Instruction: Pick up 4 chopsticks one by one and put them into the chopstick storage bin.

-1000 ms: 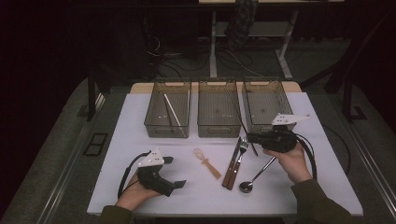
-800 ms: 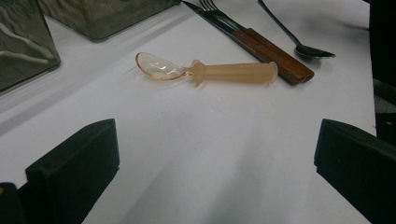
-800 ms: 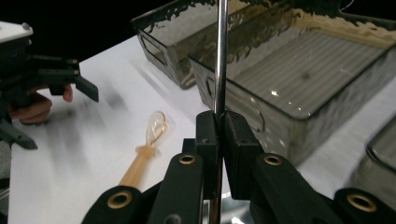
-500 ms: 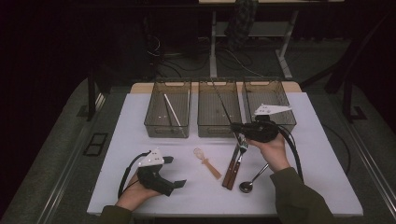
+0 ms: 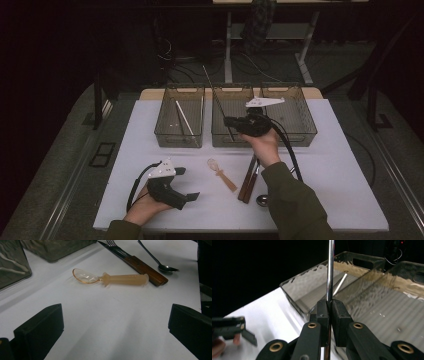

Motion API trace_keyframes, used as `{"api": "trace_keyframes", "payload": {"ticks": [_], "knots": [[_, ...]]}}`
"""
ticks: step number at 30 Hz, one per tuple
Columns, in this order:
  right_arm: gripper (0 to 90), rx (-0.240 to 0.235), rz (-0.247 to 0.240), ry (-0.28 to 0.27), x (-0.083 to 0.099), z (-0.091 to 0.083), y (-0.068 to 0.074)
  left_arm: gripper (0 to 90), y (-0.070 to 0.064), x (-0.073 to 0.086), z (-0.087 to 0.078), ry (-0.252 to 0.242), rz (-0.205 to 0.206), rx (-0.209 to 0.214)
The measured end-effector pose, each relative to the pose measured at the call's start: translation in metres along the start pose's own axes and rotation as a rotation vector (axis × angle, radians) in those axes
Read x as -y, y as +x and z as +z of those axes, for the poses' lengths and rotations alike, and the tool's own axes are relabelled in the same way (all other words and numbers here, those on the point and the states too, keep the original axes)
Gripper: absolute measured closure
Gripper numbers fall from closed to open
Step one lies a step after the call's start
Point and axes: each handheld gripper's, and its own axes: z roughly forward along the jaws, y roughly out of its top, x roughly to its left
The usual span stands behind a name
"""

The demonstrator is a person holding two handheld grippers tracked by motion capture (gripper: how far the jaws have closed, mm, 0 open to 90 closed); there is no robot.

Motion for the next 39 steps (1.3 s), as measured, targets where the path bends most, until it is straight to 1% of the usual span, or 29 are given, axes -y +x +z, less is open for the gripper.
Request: {"api": "trace_keyframes", "payload": {"ticks": [6, 12, 19, 22, 27, 30, 31, 32, 34, 36, 37, 39], "knots": [[84.8, 0.017, 0.006, 0.004, -0.016, 0.024, 0.006, 0.0, 0.0, 0.0, 0.0, -0.005, 0.002, 0.002], [84.8, 0.023, 0.01, 0.007, -0.031, 0.049, 0.012, 0.0, 0.0, 0.0, 0.0, -0.004, -0.003, 0.006], [84.8, 0.03, -0.008, 0.035, -0.043, 0.081, 0.022, 0.0, 0.0, -0.001, -0.001, -0.008, -0.003, 0.008], [84.8, 0.029, -0.008, 0.049, -0.046, 0.093, 0.025, 0.0, 0.0, -0.001, -0.001, -0.012, -0.005, 0.009], [84.7, 0.032, 0.004, 0.082, -0.045, 0.113, 0.029, 0.0, 0.001, -0.001, -0.002, -0.014, -0.004, 0.012], [84.7, 0.042, 0.023, 0.117, -0.04, 0.124, 0.03, 0.0, 0.0, -0.001, -0.002, -0.016, -0.009, 0.015], [84.7, 0.055, 0.027, 0.131, -0.038, 0.127, 0.03, 0.0, 0.0, -0.001, -0.002, -0.016, -0.007, 0.014], [84.7, 0.059, 0.034, 0.143, -0.036, 0.13, 0.03, 0.0, 0.0, -0.001, -0.002, -0.017, -0.005, 0.014], [84.7, 0.078, 0.041, 0.17, -0.032, 0.135, 0.03, 0.0, 0.0, -0.001, -0.002, -0.017, -0.009, 0.016], [84.7, 0.086, 0.038, 0.189, -0.029, 0.138, 0.029, 0.0, 0.0, -0.001, -0.002, -0.015, -0.006, 0.017], [84.7, 0.099, 0.045, 0.199, -0.028, 0.139, 0.029, 0.0, 0.0, -0.001, -0.002, -0.015, -0.006, 0.017], [84.6, 0.107, 0.053, 0.214, -0.026, 0.14, 0.03, 0.0, 0.001, -0.001, -0.001, -0.013, -0.005, 0.016]]}}
